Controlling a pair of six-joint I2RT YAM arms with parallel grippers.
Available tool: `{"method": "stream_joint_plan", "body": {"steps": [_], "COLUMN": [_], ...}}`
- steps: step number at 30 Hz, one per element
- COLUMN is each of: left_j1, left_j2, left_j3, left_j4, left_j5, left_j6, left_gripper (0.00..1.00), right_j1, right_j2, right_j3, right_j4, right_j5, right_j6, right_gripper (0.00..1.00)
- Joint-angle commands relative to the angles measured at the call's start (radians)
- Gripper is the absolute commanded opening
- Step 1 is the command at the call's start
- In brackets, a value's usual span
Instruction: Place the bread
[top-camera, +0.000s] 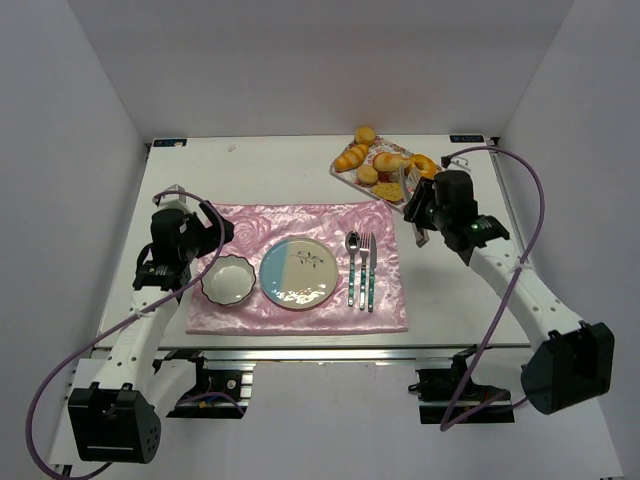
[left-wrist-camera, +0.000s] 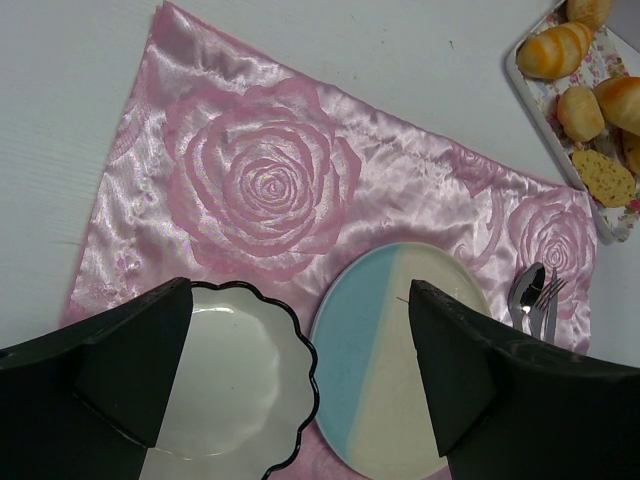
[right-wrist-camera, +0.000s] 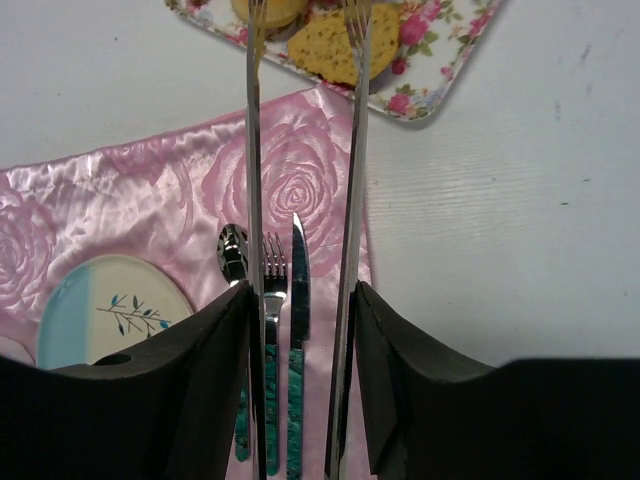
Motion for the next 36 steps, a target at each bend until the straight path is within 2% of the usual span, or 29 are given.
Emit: {"method": "stream_joint_plan", "body": {"steps": [1, 3, 9, 11, 21, 36], "left_j1": [0.0, 0.001, 0.001, 0.0, 0.001, 0.001], "left_j2": [-0.001, -0.006, -0.012, -0.012, -0.004, 0.0], "left_j3": [0.005, 0.003, -0.001, -0.001, -0.001, -0.018], "left_j4": [-0.002, -0.002, 0.003, 0.003, 0.006, 0.032], "left_j5": [0.009, 0.011, 0.014, 0.012, 0.011, 0.026], "left_j6": [0.005, 0.003, 0.001, 0.001, -0.002, 0.005], "left_gripper": [0.98, 0.98, 0.98, 0.98, 0.98, 0.98], "right_j1": [-0.039, -0.059, -0.085, -0.1, -0.149, -0.192], "right_j2": [0.06, 0.094, 0.145, 0.157, 0.283, 0.485], "right_j3": [0.074, 0.103, 0.146, 0.151, 0.191, 0.321], "right_j4": [0.008, 0.005, 0.019, 0.031, 0.085, 0.144], "right_j5": [-0.149, -0.202, -0.225, -0.228, -0.308, -0.324], "right_j6": [0.044, 0.068, 0.107, 0.133, 0.315, 0.453], "right_gripper": [0.5, 0.53, 0.58, 0.63, 0.65, 0.66]}}
